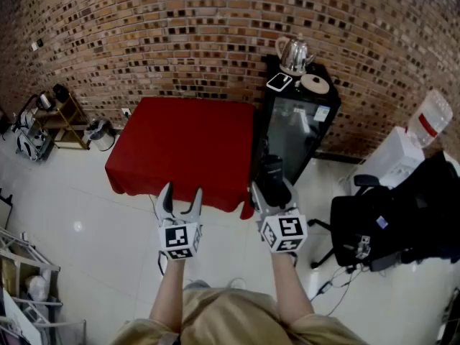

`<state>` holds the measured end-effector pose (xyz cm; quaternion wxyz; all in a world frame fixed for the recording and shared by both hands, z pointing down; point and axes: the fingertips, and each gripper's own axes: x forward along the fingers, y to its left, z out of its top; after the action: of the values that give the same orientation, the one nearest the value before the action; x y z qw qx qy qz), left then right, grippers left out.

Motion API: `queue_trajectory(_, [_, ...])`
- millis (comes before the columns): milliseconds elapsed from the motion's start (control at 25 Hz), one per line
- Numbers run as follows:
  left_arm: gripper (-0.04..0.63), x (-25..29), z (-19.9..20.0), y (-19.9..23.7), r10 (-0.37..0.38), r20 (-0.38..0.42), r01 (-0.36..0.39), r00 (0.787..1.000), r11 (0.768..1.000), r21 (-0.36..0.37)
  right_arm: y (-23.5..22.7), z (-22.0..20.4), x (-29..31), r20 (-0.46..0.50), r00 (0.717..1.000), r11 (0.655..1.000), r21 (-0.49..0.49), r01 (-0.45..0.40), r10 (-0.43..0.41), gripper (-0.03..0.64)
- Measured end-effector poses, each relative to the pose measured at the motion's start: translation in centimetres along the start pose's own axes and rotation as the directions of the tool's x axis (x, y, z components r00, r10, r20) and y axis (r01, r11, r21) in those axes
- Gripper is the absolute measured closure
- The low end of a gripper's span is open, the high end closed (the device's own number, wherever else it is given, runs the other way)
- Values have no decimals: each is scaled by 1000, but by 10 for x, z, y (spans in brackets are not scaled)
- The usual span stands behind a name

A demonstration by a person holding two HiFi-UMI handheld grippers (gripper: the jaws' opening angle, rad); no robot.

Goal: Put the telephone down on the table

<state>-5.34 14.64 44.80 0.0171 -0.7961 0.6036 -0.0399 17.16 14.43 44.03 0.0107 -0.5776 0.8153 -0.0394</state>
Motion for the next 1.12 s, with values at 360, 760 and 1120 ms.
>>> queue_trajectory(360, [267,32,-8,-1,12,14,-12,1000,999,-33,-3,-22,40,-33,998,999,13,-45,45,354])
queue_trajectory(760, [267,167,-11,73,-65,54,66,996,998,-11,-16,-18,192,-40,999,1000,-12,6,-7,354])
queue_trajectory(1120, [268,268,-2,165,-92,73,98,993,992,-75,2,-19,332,-85,996,1000,-13,12,-13,354])
